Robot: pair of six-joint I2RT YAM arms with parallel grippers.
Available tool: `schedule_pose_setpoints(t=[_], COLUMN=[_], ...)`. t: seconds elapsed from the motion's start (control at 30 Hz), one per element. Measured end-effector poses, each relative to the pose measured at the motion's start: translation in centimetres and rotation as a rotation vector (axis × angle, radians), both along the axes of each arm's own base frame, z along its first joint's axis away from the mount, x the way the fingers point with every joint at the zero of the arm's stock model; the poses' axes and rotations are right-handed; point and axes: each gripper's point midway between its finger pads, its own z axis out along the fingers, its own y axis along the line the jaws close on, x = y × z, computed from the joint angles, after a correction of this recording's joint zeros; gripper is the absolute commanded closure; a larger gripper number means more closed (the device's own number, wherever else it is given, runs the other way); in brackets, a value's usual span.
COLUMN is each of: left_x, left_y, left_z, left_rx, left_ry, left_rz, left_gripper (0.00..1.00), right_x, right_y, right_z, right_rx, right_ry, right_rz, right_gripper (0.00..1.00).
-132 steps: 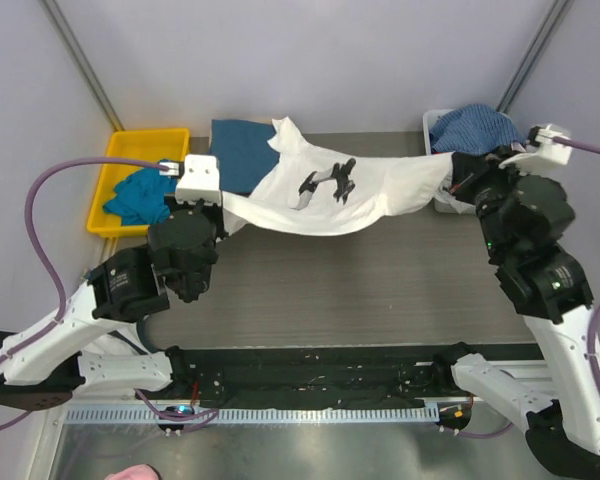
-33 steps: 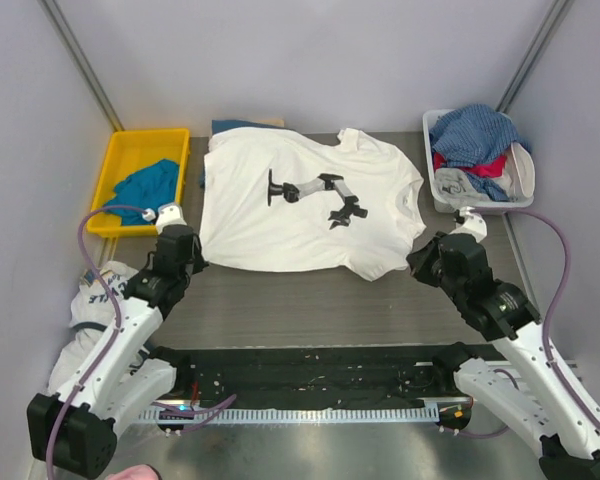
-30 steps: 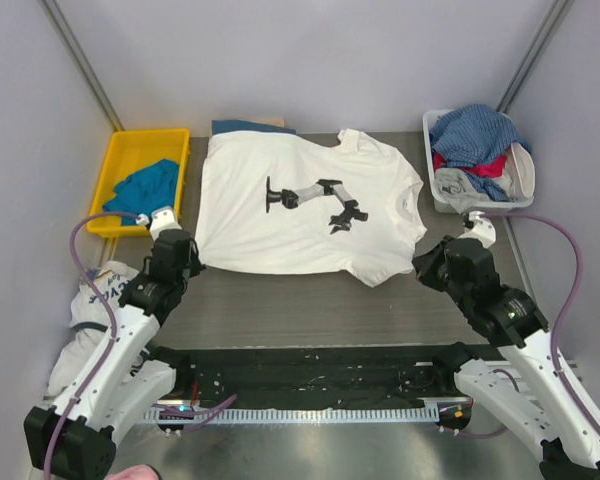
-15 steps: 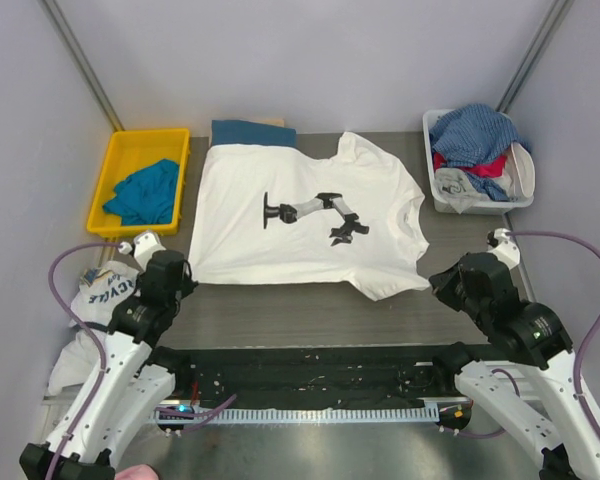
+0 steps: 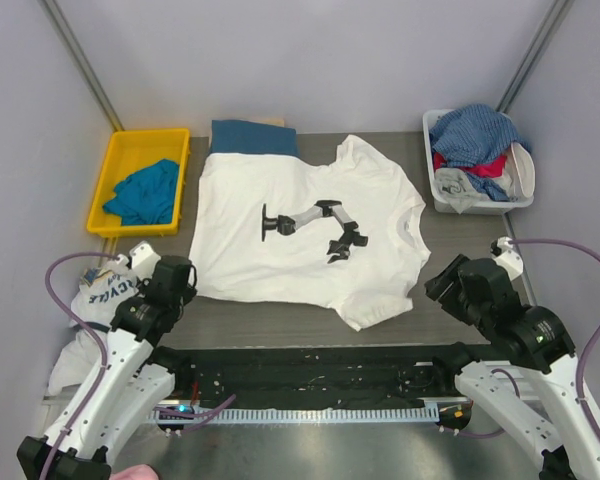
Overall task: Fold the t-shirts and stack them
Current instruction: Flatten the tshirt out
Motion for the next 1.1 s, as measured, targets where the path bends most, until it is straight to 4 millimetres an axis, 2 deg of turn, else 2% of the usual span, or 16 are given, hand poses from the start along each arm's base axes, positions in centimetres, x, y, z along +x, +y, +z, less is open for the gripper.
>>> schedule_pose_setpoints(t=[0.03, 0.07, 0.1, 0.13, 0.27, 0.37, 0.5, 0.63, 0.8, 0.97, 1.1], left_x=[-0.2, -0.4, -0.6, -0.6, -0.2, 0.5, 2.2, 5.1, 6.5, 7.0, 7.3], left_y=[0.2, 0.5, 0.7, 1.0, 1.6, 2.0, 1.3, -0.8, -2.6, -3.3, -3.4], left_z=[-0.1, -0.1, 0.0, 0.5, 3.5, 5.9, 6.1, 4.0, 0.6, 0.6, 0.9], left_rx=[0.003, 0.009, 0.013, 0.018, 0.029, 0.052, 0.094, 0.107, 0.123, 0.116, 0.122], left_ry=[0.007, 0.012, 0.014, 0.005, -0.081, -0.154, -0.151, -0.088, 0.003, -0.016, -0.033], left_rz=[0.017, 0.03, 0.043, 0.061, 0.082, 0.074, 0.006, -0.092, -0.175, -0.201, -0.213], left_gripper=[0.45, 0.21, 0.04, 0.0, 0.0, 0.0, 0.0, 0.0, 0.0, 0.0, 0.0], right_x=[0.0, 0.0, 0.0, 0.1, 1.4, 3.3, 6.4, 9.1, 9.9, 10.6, 12.5], right_y=[0.0, -0.1, -0.3, -0.6, -0.8, -0.4, 0.8, 2.2, 2.8, 3.8, 5.2], right_z=[0.0, 0.0, 0.1, 0.3, 1.9, 2.5, 1.8, -1.1, -6.5, -10.9, -13.4], right_rx=[0.0, -0.004, -0.011, -0.022, -0.058, -0.095, -0.147, -0.192, -0.23, -0.231, -0.234], right_ry=[0.0, -0.002, -0.004, -0.008, -0.041, -0.068, -0.073, -0.034, 0.049, 0.093, 0.113], right_rz=[-0.003, -0.006, -0.012, -0.021, -0.033, -0.026, 0.004, 0.04, 0.067, 0.092, 0.128], right_gripper=[0.31, 0.31, 0.3, 0.3, 0.3, 0.3, 0.3, 0.3, 0.31, 0.32, 0.31])
